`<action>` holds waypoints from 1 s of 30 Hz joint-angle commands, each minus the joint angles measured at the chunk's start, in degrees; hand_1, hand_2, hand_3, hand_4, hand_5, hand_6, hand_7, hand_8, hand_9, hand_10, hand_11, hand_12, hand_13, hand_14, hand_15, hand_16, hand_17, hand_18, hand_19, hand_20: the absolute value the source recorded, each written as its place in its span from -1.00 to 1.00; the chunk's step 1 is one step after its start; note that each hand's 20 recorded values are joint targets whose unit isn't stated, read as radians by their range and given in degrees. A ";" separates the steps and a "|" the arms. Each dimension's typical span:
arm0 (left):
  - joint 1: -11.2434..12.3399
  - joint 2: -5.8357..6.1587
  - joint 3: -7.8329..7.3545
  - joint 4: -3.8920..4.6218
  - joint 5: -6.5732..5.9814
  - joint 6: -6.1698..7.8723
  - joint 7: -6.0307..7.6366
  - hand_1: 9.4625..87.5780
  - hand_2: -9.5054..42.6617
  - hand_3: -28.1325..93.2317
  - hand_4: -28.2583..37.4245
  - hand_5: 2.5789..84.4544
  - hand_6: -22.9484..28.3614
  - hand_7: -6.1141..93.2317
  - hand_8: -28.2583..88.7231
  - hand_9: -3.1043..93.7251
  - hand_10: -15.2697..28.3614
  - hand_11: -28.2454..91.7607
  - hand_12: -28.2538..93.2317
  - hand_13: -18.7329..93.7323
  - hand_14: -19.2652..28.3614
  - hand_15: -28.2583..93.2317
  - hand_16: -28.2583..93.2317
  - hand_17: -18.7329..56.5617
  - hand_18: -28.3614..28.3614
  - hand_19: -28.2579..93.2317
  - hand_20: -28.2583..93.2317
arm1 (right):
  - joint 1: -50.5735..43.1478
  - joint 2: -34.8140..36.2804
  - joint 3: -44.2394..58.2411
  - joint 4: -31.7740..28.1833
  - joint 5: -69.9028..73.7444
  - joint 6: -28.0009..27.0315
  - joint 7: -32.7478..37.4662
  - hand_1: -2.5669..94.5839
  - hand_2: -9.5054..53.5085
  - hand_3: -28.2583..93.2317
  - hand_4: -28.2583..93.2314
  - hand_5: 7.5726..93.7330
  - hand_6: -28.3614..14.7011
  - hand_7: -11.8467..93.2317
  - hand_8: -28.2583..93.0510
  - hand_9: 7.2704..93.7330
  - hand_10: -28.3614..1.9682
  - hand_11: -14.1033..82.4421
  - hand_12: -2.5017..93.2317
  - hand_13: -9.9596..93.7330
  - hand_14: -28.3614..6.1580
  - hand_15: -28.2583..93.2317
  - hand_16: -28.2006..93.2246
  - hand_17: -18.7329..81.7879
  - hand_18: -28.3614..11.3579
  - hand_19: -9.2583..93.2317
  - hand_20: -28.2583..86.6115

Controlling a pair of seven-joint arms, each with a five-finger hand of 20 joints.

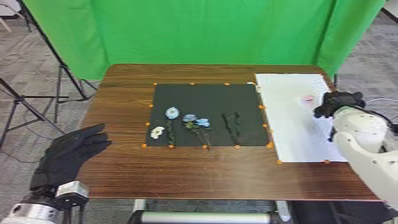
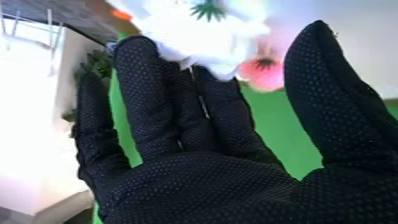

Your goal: Arrange flowers

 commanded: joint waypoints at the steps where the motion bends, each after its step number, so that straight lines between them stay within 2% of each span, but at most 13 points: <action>1: -0.59 -0.03 0.86 0.22 -0.12 -0.38 -0.37 -0.54 -0.41 0.80 -0.49 0.13 0.47 -0.61 -0.65 -0.05 0.76 0.12 -0.34 -0.09 1.00 0.50 -0.74 -0.72 0.78 0.40 -0.19 | 1.14 -1.03 -2.71 1.15 -2.41 3.40 2.14 -0.40 -0.81 0.88 -1.00 0.09 0.15 -0.36 -0.76 0.08 -0.15 -0.11 -0.58 0.06 -0.17 0.71 -0.28 -0.50 -0.84 0.41 0.06; 3: -0.25 0.11 0.60 0.18 -0.27 -0.32 -0.15 -0.54 -0.41 0.80 -0.49 0.13 0.46 -0.61 -0.65 -0.05 0.76 0.12 -0.34 -0.09 1.00 0.50 -0.74 -0.72 0.78 0.40 -0.19 | 1.22 -0.81 -3.89 1.69 -3.45 5.16 3.04 -0.30 -0.82 0.86 -1.00 0.18 0.24 -0.31 -0.79 0.18 -0.04 -0.05 -0.59 0.13 -0.06 0.68 -0.25 -0.47 -0.82 0.43 0.06; 4: -0.40 -0.08 0.50 0.18 -0.07 -0.46 -0.59 -0.54 -0.41 0.80 -0.49 0.13 0.46 -0.61 -0.65 -0.05 0.75 0.12 -0.34 -0.09 1.00 0.50 -0.74 -0.72 0.78 0.40 -0.19 | 0.51 -0.55 -3.82 1.59 -4.13 6.05 3.39 -0.23 -0.84 0.86 -0.99 0.24 0.28 -0.29 -0.80 0.26 0.03 -0.02 -0.59 0.17 0.01 0.67 -0.24 -0.45 -0.78 0.44 0.06; 5: -0.26 -0.04 0.40 0.12 -0.06 -0.36 -0.41 -0.54 -0.40 0.80 -0.49 0.13 0.46 -0.61 -0.65 -0.06 0.75 0.12 -0.34 -0.09 1.00 0.50 -0.74 -0.72 0.78 0.40 -0.19 | 0.82 -0.59 -4.35 2.07 -4.64 6.60 3.60 -0.18 -0.85 0.84 -1.00 0.27 0.30 -0.28 -0.74 0.33 0.09 0.00 -0.58 0.21 0.06 0.66 -0.22 -0.42 -0.75 0.46 0.05; 7: -0.20 -0.04 0.36 0.16 -0.12 -0.45 -0.43 -0.54 -0.41 0.80 -0.49 0.13 0.46 -0.61 -0.65 -0.05 0.76 0.12 -0.34 -0.09 1.00 0.50 -0.74 -0.72 0.78 0.40 -0.19 | 0.25 -0.36 -4.31 2.31 -5.34 7.00 4.15 -0.08 -0.89 0.78 -1.00 0.33 0.30 -0.25 -0.63 0.42 0.21 -0.07 -0.47 0.25 0.16 0.63 -0.13 -0.40 -0.73 0.48 0.04; 9: -0.32 0.02 0.49 0.21 -0.11 -0.40 -0.37 -0.54 -0.41 0.80 -0.49 0.13 0.46 -0.61 -0.65 -0.05 0.76 0.12 -0.35 -0.09 1.00 0.50 -0.74 -0.72 0.78 0.40 -0.19 | 0.16 -0.31 -4.50 2.81 -5.04 8.28 4.99 0.04 -0.93 0.73 -1.00 0.40 0.35 -0.18 -0.62 0.60 0.38 -0.25 -0.27 0.32 0.33 0.57 -0.03 -0.37 -0.69 0.51 0.02; 13: 0.05 0.09 0.38 0.14 -0.04 -0.53 -0.37 -0.54 -0.41 0.80 -0.49 0.13 0.46 -0.61 -0.65 -0.05 0.76 0.12 -0.35 -0.09 1.00 0.50 -0.74 -0.72 0.78 0.40 -0.19 | -0.22 0.69 -5.05 2.81 -5.94 11.05 4.82 0.13 -0.92 0.70 -1.00 0.54 0.42 -0.14 -0.58 0.78 0.54 -0.26 -0.14 0.47 0.44 0.56 0.02 -0.31 -0.63 0.55 0.01; 20: 0.85 0.31 -0.74 -0.21 0.09 -0.53 -0.39 -0.54 -0.41 0.80 -0.49 0.13 0.46 -0.61 -0.65 -0.05 0.76 0.12 -0.34 -0.09 1.00 0.50 -0.74 -0.72 0.78 0.40 -0.19 | 1.89 2.58 -8.12 -0.30 -4.14 15.32 4.59 0.15 -0.96 0.72 -1.00 0.63 0.39 -0.20 -0.53 0.82 0.59 -0.23 -0.11 0.51 0.41 0.58 0.04 -0.28 -0.65 0.58 0.01; 23: 0.81 -0.49 -1.12 -0.45 0.54 -0.98 -1.58 -0.54 -0.41 0.80 -0.49 0.13 0.46 -0.61 -0.65 -0.05 0.76 0.12 -0.34 -0.09 1.00 0.50 -0.74 -0.72 0.78 0.40 -0.19 | 2.72 3.30 -9.12 -3.07 -3.59 16.93 3.68 0.15 -0.96 0.73 -1.00 0.64 0.38 -0.21 -0.52 0.83 0.58 -0.23 -0.10 0.51 0.40 0.58 0.04 -0.28 -0.66 0.58 0.01; 27: 1.58 -0.48 -1.24 -0.75 0.25 -0.35 -0.98 -0.54 -0.40 0.80 -0.49 0.13 0.46 -0.61 -0.65 -0.05 0.75 0.12 -0.34 -0.09 1.00 0.50 -0.74 -0.72 0.78 0.40 -0.19 | 6.39 3.13 -11.94 -5.97 -1.98 18.20 1.42 0.15 -0.97 0.74 -1.00 0.65 0.37 -0.22 -0.52 0.83 0.56 -0.22 -0.10 0.51 0.40 0.58 0.04 -0.28 -0.67 0.59 0.00; 28: 2.06 0.67 -1.13 -0.74 -0.56 0.19 0.04 -0.54 -0.40 0.80 -0.49 0.13 0.46 -0.61 -0.65 -0.05 0.75 0.12 -0.34 -0.09 1.00 0.50 -0.74 -0.72 0.78 0.40 -0.19 | 7.47 2.98 -12.88 -6.60 -1.16 18.56 1.10 0.15 -0.97 0.74 -1.00 0.65 0.37 -0.22 -0.51 0.83 0.56 -0.22 -0.10 0.51 0.40 0.58 0.04 -0.28 -0.67 0.59 0.00; 30: 2.36 0.62 -1.41 -0.90 -0.31 0.14 -0.14 -0.54 -0.40 0.80 -0.49 0.13 0.46 -0.61 -0.65 -0.05 0.75 0.12 -0.34 -0.09 1.00 0.50 -0.74 -0.72 0.78 0.40 -0.19 | 9.52 2.17 -14.95 -7.82 0.62 18.93 0.90 0.15 -0.97 0.75 -1.00 0.65 0.37 -0.23 -0.51 0.83 0.55 -0.22 -0.09 0.51 0.39 0.58 0.05 -0.28 -0.67 0.59 0.00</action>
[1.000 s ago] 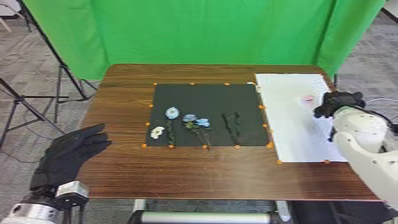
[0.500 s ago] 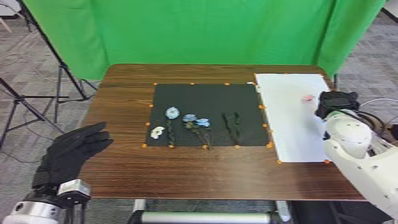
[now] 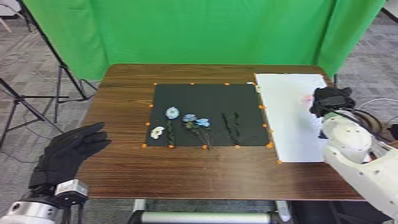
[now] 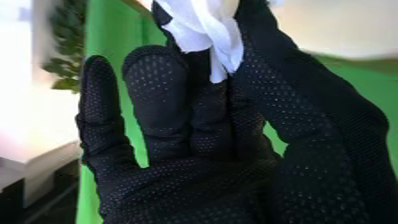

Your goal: Arrange flowers

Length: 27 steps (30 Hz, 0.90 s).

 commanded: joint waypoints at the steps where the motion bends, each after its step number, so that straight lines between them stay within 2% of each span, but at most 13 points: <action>1: 2.29 0.63 -0.53 -0.83 -0.50 0.46 0.68 -0.54 -0.40 0.80 -0.49 0.13 0.46 -0.61 -0.65 -0.05 0.75 0.12 -0.34 -0.09 1.00 0.50 -0.74 -0.72 0.78 0.40 -0.19 | 8.35 -1.77 -5.27 -5.56 4.15 2.94 -3.26 0.14 -0.97 0.75 -1.00 0.65 0.37 -0.23 -0.51 0.83 0.55 -0.22 -0.09 0.51 0.39 0.58 0.05 -0.28 -0.67 0.59 0.00; 2: 2.21 0.58 -0.62 -0.82 -0.62 0.52 0.72 -0.54 -0.40 0.80 -0.49 0.13 0.46 -0.61 -0.65 -0.05 0.75 0.12 -0.34 -0.09 1.00 0.50 -0.74 -0.72 0.78 0.40 -0.19 | 9.43 -2.38 -6.46 -5.80 4.54 3.22 -3.63 0.14 -0.97 0.75 -1.00 0.65 0.37 -0.23 -0.51 0.84 0.54 -0.22 -0.09 0.51 0.40 0.58 0.05 -0.28 -0.67 0.59 0.00; 6: 1.32 -0.36 -0.98 -0.96 0.14 -0.24 -1.05 -0.54 -0.40 0.80 -0.49 0.13 0.47 -0.61 -0.65 -0.05 0.76 0.12 -0.34 -0.09 1.00 0.50 -0.74 -0.72 0.78 0.40 -0.19 | 12.73 -4.92 -10.71 -6.78 5.83 2.43 -5.77 0.14 -0.98 0.76 -1.00 0.65 0.37 -0.23 -0.50 0.84 0.54 -0.22 -0.09 0.51 0.40 0.58 0.05 -0.28 -0.67 0.59 0.00; 7: 1.17 -0.13 -0.97 -0.91 0.01 -0.27 -0.81 -0.54 -0.40 0.80 -0.49 0.13 0.47 -0.61 -0.65 -0.05 0.75 0.12 -0.34 -0.09 1.00 0.50 -0.74 -0.72 0.78 0.40 -0.19 | 13.53 -5.82 -11.46 -6.81 5.68 2.03 -6.38 0.14 -0.98 0.76 -1.00 0.65 0.37 -0.23 -0.50 0.84 0.54 -0.22 -0.09 0.51 0.40 0.58 0.05 -0.29 -0.66 0.59 0.00; 8: 0.83 -0.49 -1.02 -0.92 0.37 -0.52 -1.56 -0.54 -0.40 0.80 -0.49 0.13 0.47 -0.61 -0.65 -0.05 0.75 0.12 -0.34 -0.09 1.00 0.50 -0.74 -0.72 0.78 0.40 -0.19 | 14.08 -6.62 -12.26 -6.84 5.49 1.77 -6.90 0.14 -0.98 0.76 -1.00 0.65 0.37 -0.23 -0.50 0.84 0.54 -0.22 -0.09 0.51 0.40 0.58 0.05 -0.29 -0.66 0.59 0.00; 12: 0.41 -0.66 -1.05 -0.83 0.55 -0.57 -1.90 -0.54 -0.40 0.80 -0.49 0.13 0.47 -0.61 -0.65 -0.05 0.76 0.12 -0.34 -0.09 1.00 0.50 -0.74 -0.72 0.78 0.40 -0.19 | 16.59 -10.68 -15.45 -4.74 4.24 1.32 -8.82 0.14 -0.98 0.76 -1.00 0.65 0.37 -0.23 -0.50 0.83 0.55 -0.22 -0.09 0.51 0.40 0.58 0.05 -0.29 -0.65 0.59 -0.01; 15: 0.18 0.06 -0.80 -0.76 0.26 -0.25 -1.21 -0.54 -0.40 0.80 -0.49 0.13 0.47 -0.61 -0.65 -0.05 0.76 0.12 -0.34 -0.09 1.00 0.50 -0.74 -0.72 0.78 0.40 -0.19 | 17.51 -13.78 -16.81 -2.75 3.15 1.45 -9.04 0.13 -0.97 0.76 -1.00 0.65 0.37 -0.23 -0.50 0.83 0.56 -0.22 -0.09 0.51 0.40 0.58 0.05 -0.29 -0.65 0.59 -0.01; 17: -0.50 -0.06 -0.59 -0.66 0.46 -0.48 -1.78 -0.54 -0.40 0.80 -0.49 0.13 0.47 -0.61 -0.65 -0.05 0.76 0.12 -0.34 -0.09 1.00 0.50 -0.74 -0.72 0.78 0.40 -0.19 | 18.34 -15.12 -18.09 -1.54 3.13 1.79 -8.61 0.13 -0.97 0.76 -1.00 0.65 0.37 -0.23 -0.50 0.83 0.56 -0.22 -0.09 0.51 0.42 0.58 0.05 -0.29 -0.64 0.59 -0.01; 19: -0.99 0.23 -0.19 -0.51 0.38 -0.66 -1.78 -0.54 -0.40 0.80 -0.49 0.13 0.47 -0.61 -0.65 -0.05 0.76 0.12 -0.34 -0.09 1.00 0.50 -0.74 -0.72 0.78 0.40 -0.19 | 18.40 -16.46 -18.20 -0.68 2.63 1.63 -8.07 0.13 -0.97 0.76 -1.00 0.64 0.38 -0.23 -0.50 0.83 0.56 -0.23 -0.09 0.50 0.42 0.58 0.05 -0.30 -0.64 0.59 -0.01; 21: -1.48 -0.11 -0.25 -0.41 0.78 -1.00 -2.60 -0.54 -0.40 0.80 -0.49 0.13 0.47 -0.61 -0.65 -0.06 0.76 0.12 -0.34 -0.09 1.00 0.50 -0.74 -0.72 0.78 0.40 -0.19 | 18.97 -16.88 -19.19 -0.18 3.05 1.51 -7.30 0.13 -0.97 0.76 -1.00 0.64 0.38 -0.22 -0.50 0.83 0.56 -0.23 -0.09 0.50 0.42 0.58 0.05 -0.30 -0.63 0.58 -0.01; 22: -1.24 -0.09 -0.43 -0.41 0.71 -1.05 -2.40 -0.54 -0.40 0.80 -0.49 0.13 0.47 -0.62 -0.65 -0.06 0.76 0.12 -0.34 -0.09 1.00 0.50 -0.74 -0.72 0.78 0.40 -0.19 | 18.72 -17.41 -18.97 0.18 2.40 1.30 -7.35 0.13 -0.97 0.76 -1.00 0.64 0.38 -0.22 -0.51 0.83 0.55 -0.22 -0.09 0.50 0.42 0.58 0.05 -0.30 -0.63 0.58 -0.01; 25: -1.80 -1.25 -0.77 -0.44 1.20 -1.57 -3.66 -0.54 -0.40 0.80 -0.49 0.13 0.47 -0.62 -0.65 -0.05 0.75 0.11 -0.34 -0.09 1.00 0.50 -0.74 -0.72 0.78 0.40 -0.19 | 17.54 -18.05 -18.14 0.67 1.36 0.31 -7.72 0.13 -0.96 0.76 -1.00 0.63 0.39 -0.21 -0.51 0.82 0.56 -0.22 -0.10 0.50 0.42 0.58 0.05 -0.30 -0.64 0.58 -0.01; 27: -2.49 -1.29 -0.48 -0.22 1.28 -1.77 -3.61 -0.54 -0.41 0.80 -0.49 0.13 0.47 -0.62 -0.65 -0.05 0.76 0.11 -0.34 -0.10 1.00 0.50 -0.74 -0.72 0.78 0.40 -0.19 | 17.39 -17.55 -18.45 0.77 1.55 0.44 -7.02 0.13 -0.96 0.76 -1.00 0.63 0.39 -0.21 -0.51 0.82 0.55 -0.22 -0.10 0.50 0.44 0.58 0.05 -0.31 -0.63 0.58 -0.01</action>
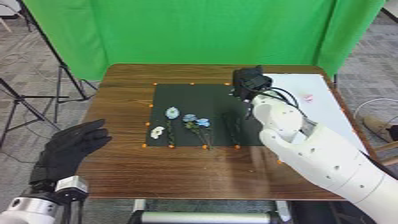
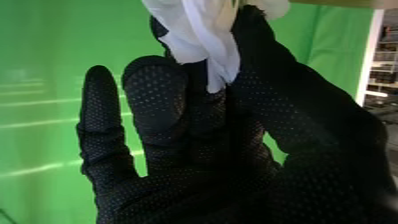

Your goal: Arrange flowers

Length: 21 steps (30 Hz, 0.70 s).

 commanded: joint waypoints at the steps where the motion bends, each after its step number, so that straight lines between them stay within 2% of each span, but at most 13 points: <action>1: -0.74 -1.33 -0.23 0.12 0.93 -1.50 -1.68 -0.54 -0.40 0.80 -0.49 0.13 0.47 -0.62 -0.65 -0.05 0.75 0.11 -0.34 -0.09 1.00 0.50 -0.74 -0.72 0.78 0.40 -0.19 | -1.65 -0.96 0.70 0.52 -1.86 -1.55 0.88 0.13 -0.96 0.76 -1.00 0.63 0.38 -0.21 -0.51 0.82 0.55 -0.22 -0.10 0.50 0.44 0.58 0.05 -0.31 -0.63 0.58 -0.01; 6: -0.25 -1.75 -0.54 0.06 0.93 -1.37 -1.73 -0.54 -0.41 0.80 -0.49 0.13 0.47 -0.62 -0.65 -0.05 0.75 0.11 -0.34 -0.10 1.00 0.50 -0.74 -0.72 0.78 0.40 -0.19 | -3.10 -1.42 0.87 0.64 -1.25 -1.52 1.30 0.12 -0.96 0.77 -1.00 0.61 0.38 -0.21 -0.53 0.80 0.54 -0.22 -0.10 0.48 0.45 0.57 0.06 -0.32 -0.63 0.57 -0.01; 9: -0.57 -1.39 -0.37 0.27 0.82 -1.23 -1.59 -0.54 -0.41 0.80 -0.49 0.13 0.47 -0.62 -0.65 -0.05 0.76 0.11 -0.34 -0.10 1.00 0.50 -0.74 -0.72 0.78 0.40 -0.19 | -3.82 -2.67 1.67 1.34 -1.69 -2.30 0.90 0.11 -0.96 0.77 -1.00 0.61 0.38 -0.20 -0.53 0.80 0.53 -0.23 -0.10 0.47 0.45 0.57 0.06 -0.33 -0.63 0.57 -0.01; 14: -2.69 -1.21 0.31 0.82 1.27 -2.05 -2.60 -0.54 -0.40 0.80 -0.49 0.13 0.47 -0.62 -0.65 -0.05 0.76 0.11 -0.34 -0.10 1.00 0.50 -0.74 -0.72 0.78 0.40 -0.19 | -3.97 -4.16 1.68 2.35 -1.54 -2.48 1.92 0.09 -0.96 0.76 -1.00 0.59 0.40 -0.19 -0.54 0.79 0.52 -0.23 -0.11 0.46 0.42 0.57 0.06 -0.34 -0.63 0.56 -0.01; 21: -2.38 -1.34 0.14 0.88 1.34 -2.16 -3.10 -0.54 -0.41 0.80 -0.49 0.13 0.47 -0.62 -0.65 -0.05 0.75 0.11 -0.34 -0.09 1.00 0.50 -0.74 -0.72 0.78 0.40 -0.19 | -4.35 -4.55 1.48 2.19 -1.87 -2.12 1.12 0.03 -0.98 0.75 -1.00 0.54 0.40 -0.16 -0.57 0.73 0.47 -0.17 -0.18 0.43 0.34 0.59 0.01 -0.36 -0.65 0.55 -0.01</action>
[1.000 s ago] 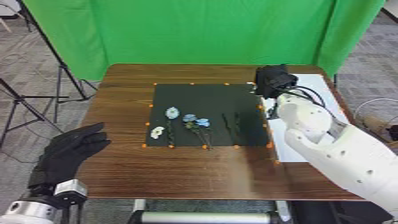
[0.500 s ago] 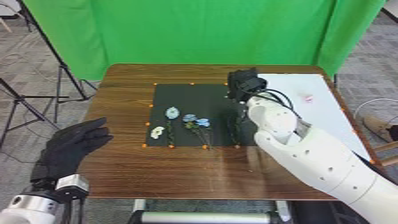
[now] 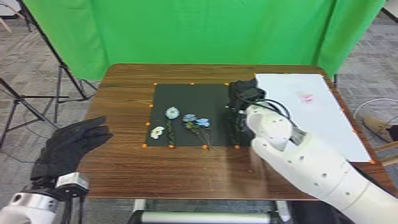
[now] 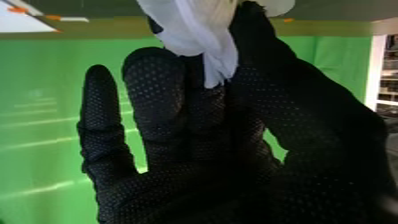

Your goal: Arrange flowers

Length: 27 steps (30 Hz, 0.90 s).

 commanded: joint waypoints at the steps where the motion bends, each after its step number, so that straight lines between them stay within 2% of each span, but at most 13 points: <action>1: 0.36 -0.17 -0.01 0.23 0.39 -0.79 -0.85 -0.54 -0.41 0.80 -0.49 0.13 0.47 -0.61 -0.65 -0.05 0.75 0.11 -0.34 -0.09 1.00 0.50 -0.74 -0.72 0.78 0.40 -0.19 | -0.29 -0.72 -0.29 -0.46 -0.60 0.33 -0.44 0.02 -0.99 0.75 -1.00 0.53 0.39 -0.16 -0.57 0.72 0.47 -0.17 -0.18 0.42 0.33 0.60 0.00 -0.36 -0.65 0.55 -0.01; 6: 0.63 -0.23 -0.18 0.33 0.37 -0.80 -1.09 -0.53 -0.41 0.80 -0.48 0.13 0.47 -0.61 -0.65 -0.05 0.76 0.11 -0.34 -0.09 1.00 0.50 -0.74 -0.72 0.78 0.40 -0.19 | -0.68 0.20 -0.39 -1.95 1.03 0.50 -0.79 -0.06 -1.00 0.76 -1.00 0.48 0.36 -0.16 -0.59 0.64 0.39 -0.09 -0.25 0.38 0.24 0.63 -0.05 -0.38 -0.67 0.54 0.00; 9: 0.51 -0.51 -0.27 0.35 0.76 -1.28 -1.74 -0.53 -0.41 0.80 -0.48 0.14 0.48 -0.61 -0.65 -0.05 0.75 0.11 -0.34 -0.09 1.00 0.50 -0.74 -0.72 0.78 0.40 -0.19 | -1.09 1.00 -0.43 -2.80 -0.37 0.35 -2.29 -0.18 -1.00 0.79 -1.00 0.45 0.36 -0.22 -0.60 0.54 0.25 0.10 -0.42 0.34 0.16 0.67 -0.12 -0.40 -0.68 0.52 0.02; 11: 0.60 -0.44 -0.36 0.29 0.69 -1.23 -1.78 -0.53 -0.41 0.80 -0.48 0.15 0.49 -0.60 -0.65 -0.05 0.75 0.11 -0.34 -0.09 1.00 0.50 -0.74 -0.72 0.78 0.40 -0.19 | -1.73 1.18 0.20 -3.59 -1.06 -1.69 -2.90 -0.22 -1.00 0.81 -1.00 0.43 0.37 -0.24 -0.62 0.50 0.18 0.16 -0.48 0.32 0.13 0.68 -0.13 -0.41 -0.70 0.51 0.03; 13: 0.54 -0.34 -0.20 0.31 0.52 -0.97 -1.61 -0.53 -0.41 0.80 -0.48 0.15 0.49 -0.60 -0.65 -0.05 0.76 0.12 -0.34 -0.09 1.00 0.50 -0.74 -0.72 0.78 0.40 -0.19 | -1.80 1.56 0.17 -4.31 -0.63 -2.92 -2.47 -0.26 -1.00 0.83 -1.00 0.42 0.37 -0.25 -0.74 0.44 0.13 0.20 -0.51 0.28 0.09 0.68 -0.14 -0.43 -0.72 0.49 0.04; 17: 0.70 -0.43 -0.09 0.34 0.59 -1.05 -1.63 -0.53 -0.41 0.80 -0.48 0.15 0.49 -0.60 -0.65 -0.05 0.76 0.12 -0.34 -0.09 1.00 0.50 -0.74 -0.72 0.78 0.40 -0.19 | -1.96 1.97 0.60 -5.48 -0.20 -5.87 -2.05 -0.34 -1.00 0.84 -1.00 0.35 0.31 -0.27 -0.79 0.32 0.02 0.22 -0.51 0.18 -0.03 0.71 -0.14 -0.47 -0.80 0.46 0.05; 21: 1.63 -0.31 -0.13 0.05 0.40 -0.39 -0.73 -0.53 -0.41 0.80 -0.48 0.15 0.49 -0.60 -0.65 -0.05 0.76 0.11 -0.34 -0.09 1.00 0.50 -0.74 -0.72 0.78 0.40 -0.19 | -1.00 2.67 -0.37 -6.01 -1.63 -5.09 -2.80 -0.39 -1.00 0.84 -1.00 0.26 0.22 -0.30 -0.79 0.21 -0.11 0.25 -0.51 0.13 -0.14 0.72 -0.16 -0.50 -0.85 0.45 0.05; 27: 2.07 -0.44 0.16 -0.12 0.29 -0.18 -0.12 -0.53 -0.41 0.80 -0.48 0.15 0.49 -0.59 -0.65 -0.05 0.76 0.12 -0.34 -0.09 1.00 0.50 -0.74 -0.72 0.78 0.40 -0.19 | 0.36 2.57 -0.37 -6.62 -1.91 -6.25 -3.03 -0.41 -1.00 0.84 -1.00 0.18 0.16 -0.33 -0.77 0.09 -0.22 0.22 -0.52 0.06 -0.27 0.75 -0.20 -0.53 -0.92 0.44 0.05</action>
